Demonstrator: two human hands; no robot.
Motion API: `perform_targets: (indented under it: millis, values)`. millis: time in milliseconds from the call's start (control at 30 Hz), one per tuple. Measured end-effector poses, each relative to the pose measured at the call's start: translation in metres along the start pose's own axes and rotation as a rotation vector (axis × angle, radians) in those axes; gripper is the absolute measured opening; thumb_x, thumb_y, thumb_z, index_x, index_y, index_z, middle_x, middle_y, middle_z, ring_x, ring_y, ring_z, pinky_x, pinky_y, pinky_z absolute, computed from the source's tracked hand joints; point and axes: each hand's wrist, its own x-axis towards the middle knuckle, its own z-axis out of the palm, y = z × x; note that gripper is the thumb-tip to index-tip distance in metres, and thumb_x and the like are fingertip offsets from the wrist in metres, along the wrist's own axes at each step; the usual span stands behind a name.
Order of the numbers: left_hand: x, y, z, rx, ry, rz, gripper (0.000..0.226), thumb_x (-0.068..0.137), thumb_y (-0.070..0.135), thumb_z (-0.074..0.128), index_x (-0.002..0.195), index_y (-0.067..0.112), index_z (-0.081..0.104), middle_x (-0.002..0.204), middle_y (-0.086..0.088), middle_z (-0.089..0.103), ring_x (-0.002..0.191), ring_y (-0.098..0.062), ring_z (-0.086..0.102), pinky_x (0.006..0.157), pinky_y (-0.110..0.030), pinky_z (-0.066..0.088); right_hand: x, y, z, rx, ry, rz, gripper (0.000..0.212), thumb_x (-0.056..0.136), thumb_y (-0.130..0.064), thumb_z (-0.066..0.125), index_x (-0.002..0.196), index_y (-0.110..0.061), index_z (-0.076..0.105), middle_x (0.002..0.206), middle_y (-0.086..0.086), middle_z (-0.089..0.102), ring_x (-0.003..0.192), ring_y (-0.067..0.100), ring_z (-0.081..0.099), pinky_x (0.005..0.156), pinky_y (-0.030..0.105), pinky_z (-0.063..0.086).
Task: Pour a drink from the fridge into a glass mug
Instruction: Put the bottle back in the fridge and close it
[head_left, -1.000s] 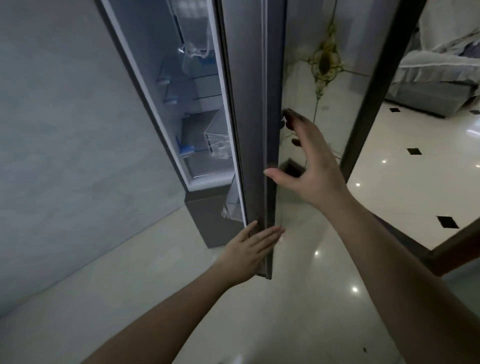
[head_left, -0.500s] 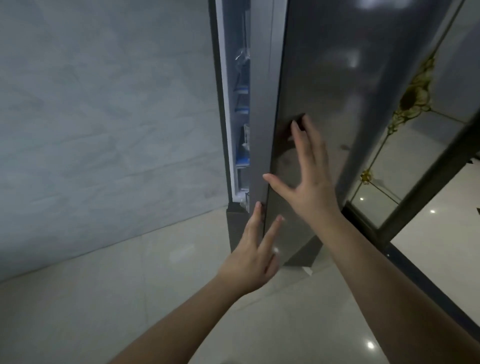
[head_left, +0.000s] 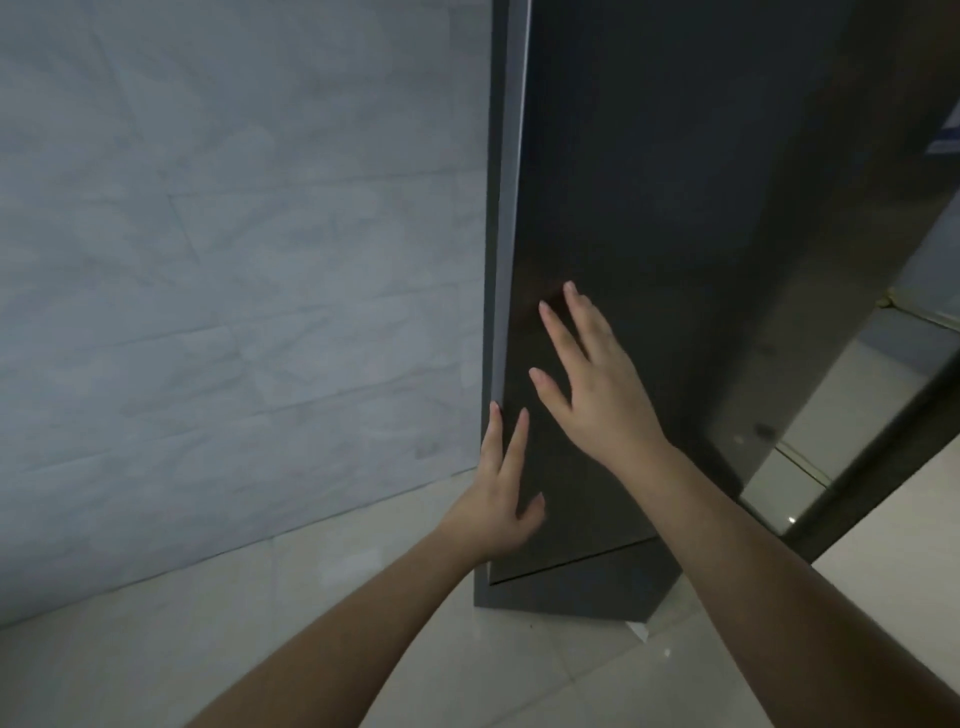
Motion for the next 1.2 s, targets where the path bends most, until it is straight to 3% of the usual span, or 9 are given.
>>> perform_targets:
  millis: [133,267,467,567,700,833,1000,1133,1200]
  values:
    - [0.028,-0.016,-0.011,-0.074,0.021,-0.073,0.102,0.095,0.031,0.056,0.142,0.048,-0.032,0.159,0.009,-0.033,0.145,-0.003,-0.004,0.106,-0.016,0.022,0.025,0.006,0.012,0.016,-0.063,0.019,0.066,0.099,-0.046,0.036,0.155,-0.026,0.008,0.164,-0.005,-0.008,0.15,0.013,-0.002,0.114,0.04,0.024]
    - [0.054,-0.03,-0.014,-0.186,0.072,-0.185,0.1,0.095,0.027,0.058,0.147,0.04,-0.027,0.163,0.013,-0.018,0.149,-0.003,-0.003,0.118,-0.024,0.018,0.046,0.016,0.023,0.016,-0.1,0.024,0.066,0.1,-0.044,0.033,0.155,-0.026,0.002,0.163,-0.007,-0.007,0.149,0.01,-0.001,0.116,0.036,0.019]
    - [0.108,-0.045,-0.022,-0.416,0.173,-0.415,0.09,0.093,0.019,0.059,0.158,0.03,-0.003,0.164,0.007,0.006,0.15,-0.013,0.013,0.121,-0.04,0.022,0.076,0.038,0.044,0.002,-0.173,0.04,0.069,0.1,-0.045,0.031,0.155,-0.023,-0.005,0.164,-0.005,-0.004,0.149,0.009,0.001,0.118,0.03,0.01]
    - [0.136,-0.055,-0.028,-0.452,0.205,-0.465,0.08,0.092,0.018,0.058,0.158,0.024,0.013,0.16,0.004,0.02,0.143,-0.012,0.026,0.115,-0.031,0.028,0.088,0.053,0.056,-0.06,-0.206,0.062,0.069,0.101,-0.042,0.032,0.155,-0.019,-0.003,0.164,-0.001,-0.001,0.15,0.012,0.004,0.121,0.033,0.01]
    - [0.155,-0.062,-0.028,-0.48,0.23,-0.506,0.083,0.085,0.029,0.057,0.157,0.024,0.016,0.156,0.008,0.022,0.137,-0.009,0.032,0.112,-0.032,0.034,0.095,0.066,0.07,-0.136,-0.218,0.051,0.069,0.101,-0.039,0.033,0.155,-0.016,-0.003,0.164,0.001,-0.003,0.15,0.014,0.001,0.121,0.033,0.007]
    - [0.158,-0.069,-0.027,-0.503,0.266,-0.504,0.075,0.087,0.024,0.057,0.153,0.026,0.023,0.146,0.012,0.028,0.134,-0.007,0.035,0.114,-0.038,0.036,0.093,0.068,0.081,-0.192,-0.217,0.048,0.07,0.099,-0.038,0.034,0.156,-0.014,0.0,0.163,0.003,-0.004,0.15,0.017,-0.001,0.122,0.037,0.012]
    - [0.161,-0.07,-0.035,-0.48,0.291,-0.525,0.065,0.092,0.012,0.055,0.151,0.026,0.03,0.149,0.007,0.035,0.13,-0.008,0.043,0.105,-0.034,0.045,0.095,0.058,0.086,-0.254,-0.242,0.066,0.071,0.099,-0.042,0.036,0.155,-0.014,0.003,0.163,0.009,-0.007,0.15,0.023,-0.003,0.119,0.039,0.005]
    - [0.161,-0.069,-0.047,-0.523,0.273,-0.57,0.056,0.095,0.014,0.054,0.146,0.031,0.037,0.146,0.008,0.045,0.128,-0.011,0.049,0.106,-0.043,0.047,0.095,0.055,0.084,-0.253,-0.261,0.073,0.07,0.099,-0.046,0.035,0.155,-0.017,0.005,0.163,0.01,-0.009,0.15,0.025,-0.004,0.119,0.04,0.005]
    - [0.159,-0.066,-0.052,-0.465,0.25,-0.588,0.051,0.098,0.019,0.051,0.147,0.029,0.039,0.146,0.006,0.048,0.128,-0.013,0.05,0.107,-0.038,0.045,0.094,0.055,0.08,-0.24,-0.272,0.06,0.069,0.099,-0.047,0.035,0.156,-0.018,0.008,0.163,0.01,-0.009,0.15,0.025,-0.004,0.12,0.04,0.006]
